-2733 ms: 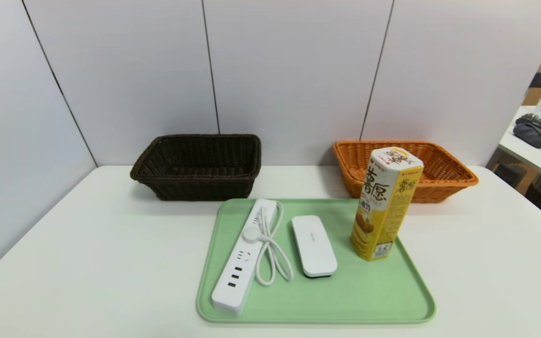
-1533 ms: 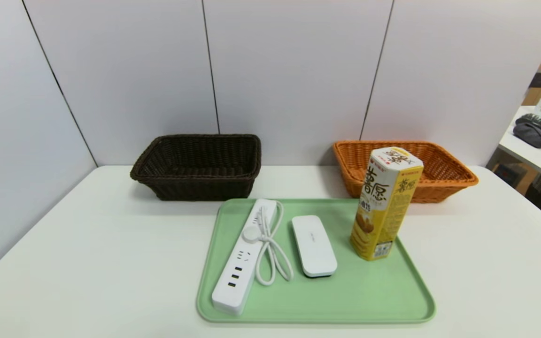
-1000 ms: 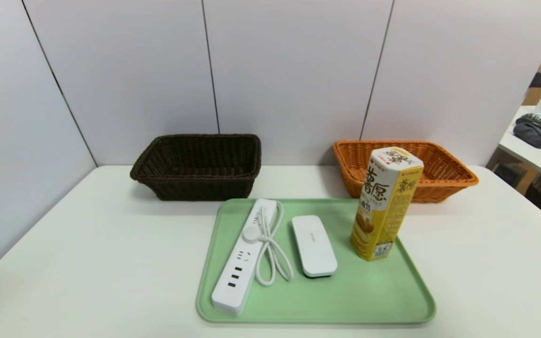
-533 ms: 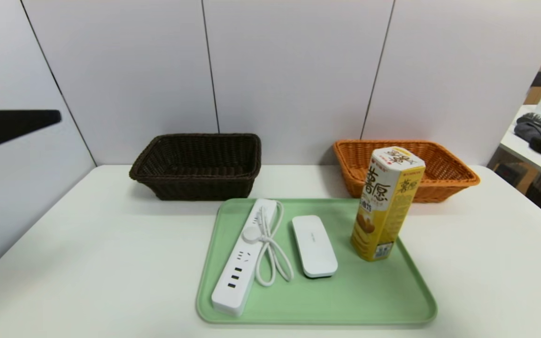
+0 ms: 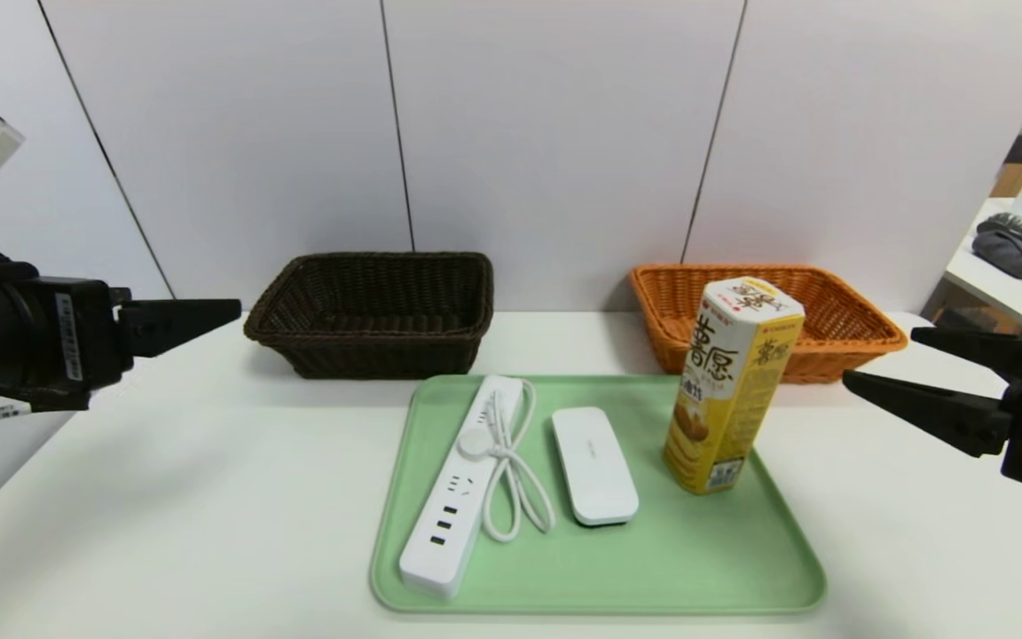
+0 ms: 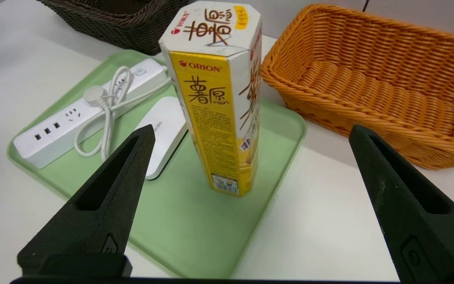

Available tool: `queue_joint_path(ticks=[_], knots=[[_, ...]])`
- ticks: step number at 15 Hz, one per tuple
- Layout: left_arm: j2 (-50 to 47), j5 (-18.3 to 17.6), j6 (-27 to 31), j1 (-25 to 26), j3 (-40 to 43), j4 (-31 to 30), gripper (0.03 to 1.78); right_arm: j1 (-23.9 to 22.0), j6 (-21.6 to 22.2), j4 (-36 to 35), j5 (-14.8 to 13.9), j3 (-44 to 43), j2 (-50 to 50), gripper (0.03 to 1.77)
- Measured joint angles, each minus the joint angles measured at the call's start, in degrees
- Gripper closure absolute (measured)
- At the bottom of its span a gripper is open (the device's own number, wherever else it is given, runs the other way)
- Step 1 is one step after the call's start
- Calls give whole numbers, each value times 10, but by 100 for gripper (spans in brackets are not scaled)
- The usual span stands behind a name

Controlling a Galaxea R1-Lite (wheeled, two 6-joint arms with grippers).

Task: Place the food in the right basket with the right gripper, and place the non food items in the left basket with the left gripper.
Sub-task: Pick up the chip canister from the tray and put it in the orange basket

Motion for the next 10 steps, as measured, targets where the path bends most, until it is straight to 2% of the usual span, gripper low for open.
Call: queue_joint_path(ticks=[4,7,10], knots=[[26,26,-6,-35,38,-54,12,24,4,-42,3,43,17,10],[49,47,-8,-48,45,-69,12,41,4,-92,0,60,39,10],[75,57,-18,-52,50,-111,12,73,4,-123,-18,62,66,10]])
